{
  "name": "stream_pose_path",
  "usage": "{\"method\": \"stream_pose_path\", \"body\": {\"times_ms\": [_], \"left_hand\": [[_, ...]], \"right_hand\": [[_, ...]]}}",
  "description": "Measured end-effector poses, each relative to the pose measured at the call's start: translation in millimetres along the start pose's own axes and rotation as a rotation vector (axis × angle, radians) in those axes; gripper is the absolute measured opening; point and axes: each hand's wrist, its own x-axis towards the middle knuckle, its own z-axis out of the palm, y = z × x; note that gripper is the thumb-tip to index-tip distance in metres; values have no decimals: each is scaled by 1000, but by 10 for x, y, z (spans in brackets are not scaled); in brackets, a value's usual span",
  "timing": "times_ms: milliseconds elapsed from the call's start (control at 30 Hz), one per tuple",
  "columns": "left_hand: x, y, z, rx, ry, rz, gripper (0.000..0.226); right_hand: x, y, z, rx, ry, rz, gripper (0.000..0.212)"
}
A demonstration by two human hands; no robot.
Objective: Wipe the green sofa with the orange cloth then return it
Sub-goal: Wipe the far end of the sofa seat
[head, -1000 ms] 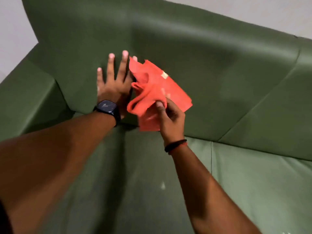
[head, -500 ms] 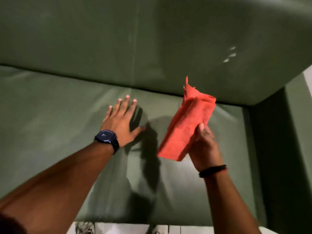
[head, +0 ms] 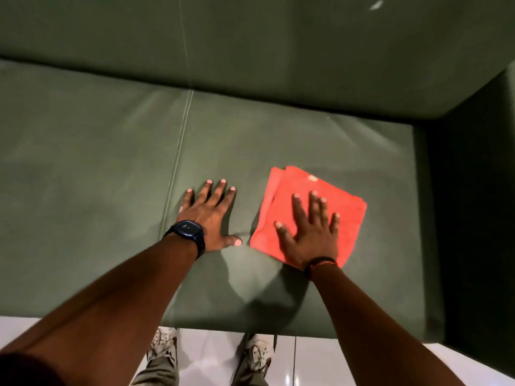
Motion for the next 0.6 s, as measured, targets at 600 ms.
{"method": "stream_pose_path", "body": {"times_ms": [600], "left_hand": [[88, 97, 9, 8, -32, -4, 140]], "right_hand": [[-230, -93, 107, -128, -33, -350, 68]]}}
